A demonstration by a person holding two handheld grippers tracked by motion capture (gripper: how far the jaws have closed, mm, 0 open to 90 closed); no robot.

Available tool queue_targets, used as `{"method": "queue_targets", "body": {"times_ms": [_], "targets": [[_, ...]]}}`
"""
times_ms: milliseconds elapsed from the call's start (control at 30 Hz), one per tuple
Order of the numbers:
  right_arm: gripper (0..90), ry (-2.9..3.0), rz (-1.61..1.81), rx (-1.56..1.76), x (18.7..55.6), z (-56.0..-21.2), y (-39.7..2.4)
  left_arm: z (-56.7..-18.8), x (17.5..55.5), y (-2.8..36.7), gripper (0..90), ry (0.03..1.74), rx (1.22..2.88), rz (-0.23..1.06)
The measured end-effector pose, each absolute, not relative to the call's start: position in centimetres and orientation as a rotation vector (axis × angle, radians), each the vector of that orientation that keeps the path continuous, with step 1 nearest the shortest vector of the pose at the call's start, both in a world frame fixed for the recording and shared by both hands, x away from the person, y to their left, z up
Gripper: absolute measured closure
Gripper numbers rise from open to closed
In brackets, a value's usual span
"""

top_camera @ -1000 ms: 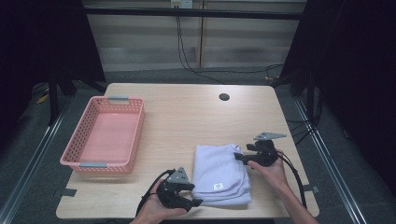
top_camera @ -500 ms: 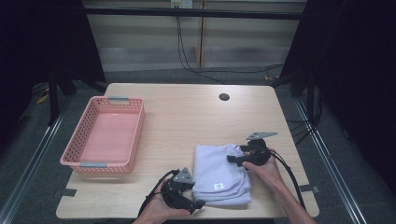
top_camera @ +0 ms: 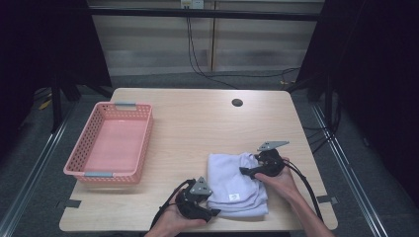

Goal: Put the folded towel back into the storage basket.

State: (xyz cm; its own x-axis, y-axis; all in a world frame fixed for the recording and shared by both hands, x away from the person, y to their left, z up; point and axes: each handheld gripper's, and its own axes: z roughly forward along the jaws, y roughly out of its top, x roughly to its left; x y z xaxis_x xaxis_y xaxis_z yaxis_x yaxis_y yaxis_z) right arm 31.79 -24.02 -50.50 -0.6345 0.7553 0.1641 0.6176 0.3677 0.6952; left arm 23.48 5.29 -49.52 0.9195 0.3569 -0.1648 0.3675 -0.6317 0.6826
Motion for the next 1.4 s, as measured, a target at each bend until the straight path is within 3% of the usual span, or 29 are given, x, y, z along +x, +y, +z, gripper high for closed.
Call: {"method": "queue_targets", "body": {"times_ms": [100,200,367,567,1400], "targets": [[28.8,2.462,1.133,1.235,31.7,-50.4,-24.0,-49.4,23.8,5.3,54.9,0.514,2.316,-0.031],[38.6,2.480,1.155,1.219,31.6,-50.3,-23.9,-49.4,23.9,5.4,60.6,0.519,2.311,-0.046],[53.5,2.518,1.200,1.211,31.7,-50.3,-23.8,-49.5,24.3,5.6,64.8,0.541,2.298,-0.091],[62.8,2.538,1.233,1.242,31.7,-50.3,-23.9,-49.4,24.7,5.7,66.1,0.562,2.274,-0.137],[66.5,2.434,1.347,1.270,32.8,-46.4,-24.2,-45.7,26.1,7.4,67.9,0.552,2.125,-0.129]]}}
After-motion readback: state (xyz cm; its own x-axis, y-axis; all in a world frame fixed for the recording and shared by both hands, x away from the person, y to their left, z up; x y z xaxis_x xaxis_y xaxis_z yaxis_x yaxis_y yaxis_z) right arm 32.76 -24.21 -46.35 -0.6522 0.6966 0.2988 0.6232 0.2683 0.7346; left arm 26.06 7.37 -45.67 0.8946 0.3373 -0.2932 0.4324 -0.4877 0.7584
